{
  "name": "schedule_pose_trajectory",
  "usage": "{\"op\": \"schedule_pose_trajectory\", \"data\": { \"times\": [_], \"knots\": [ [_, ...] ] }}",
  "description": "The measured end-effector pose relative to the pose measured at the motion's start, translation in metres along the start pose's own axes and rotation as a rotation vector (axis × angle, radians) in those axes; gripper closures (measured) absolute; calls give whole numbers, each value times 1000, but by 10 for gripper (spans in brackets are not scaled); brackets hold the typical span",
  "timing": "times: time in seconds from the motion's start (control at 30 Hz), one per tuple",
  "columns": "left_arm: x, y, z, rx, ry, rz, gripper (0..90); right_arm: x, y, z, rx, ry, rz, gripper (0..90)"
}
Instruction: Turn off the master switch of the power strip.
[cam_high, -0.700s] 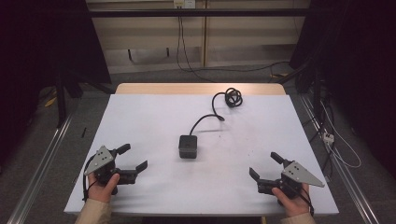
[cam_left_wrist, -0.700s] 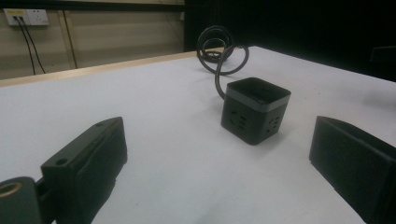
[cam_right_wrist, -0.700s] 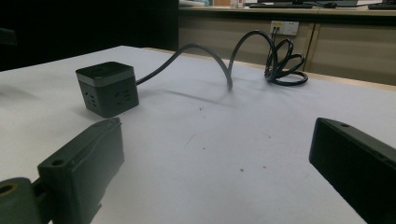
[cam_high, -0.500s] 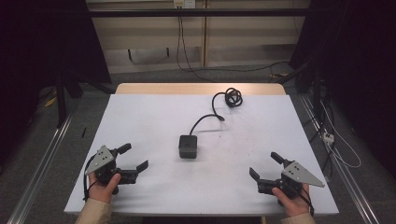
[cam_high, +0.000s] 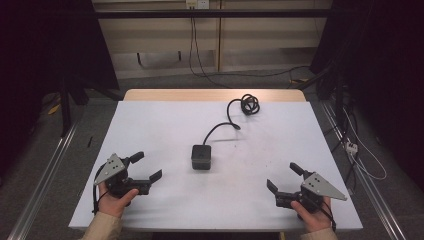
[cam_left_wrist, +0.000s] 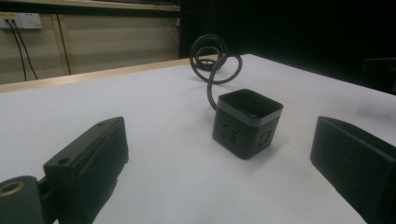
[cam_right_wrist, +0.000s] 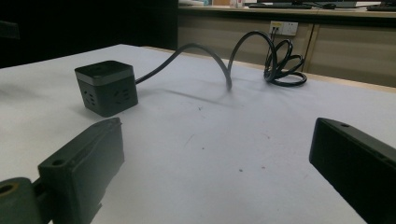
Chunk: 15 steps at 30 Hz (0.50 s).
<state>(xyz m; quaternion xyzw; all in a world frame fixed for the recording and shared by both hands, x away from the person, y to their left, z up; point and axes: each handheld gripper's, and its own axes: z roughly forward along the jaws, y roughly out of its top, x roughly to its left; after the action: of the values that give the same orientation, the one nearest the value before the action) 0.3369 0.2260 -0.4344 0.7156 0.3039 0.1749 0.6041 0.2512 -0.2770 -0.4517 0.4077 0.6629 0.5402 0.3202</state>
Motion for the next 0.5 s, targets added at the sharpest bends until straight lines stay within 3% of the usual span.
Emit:
{"op": "schedule_pose_trajectory", "data": {
  "times": [0.33, 0.5],
  "knots": [
    [-4, 4, 11, 29, -4, 7, 53, -1, 0, -1, -3, -6, 0, 28],
    [-8, 5, 20, 47, -31, 10, 59, -2, 1, -1, -6, -5, 0, 28]
  ]
}}
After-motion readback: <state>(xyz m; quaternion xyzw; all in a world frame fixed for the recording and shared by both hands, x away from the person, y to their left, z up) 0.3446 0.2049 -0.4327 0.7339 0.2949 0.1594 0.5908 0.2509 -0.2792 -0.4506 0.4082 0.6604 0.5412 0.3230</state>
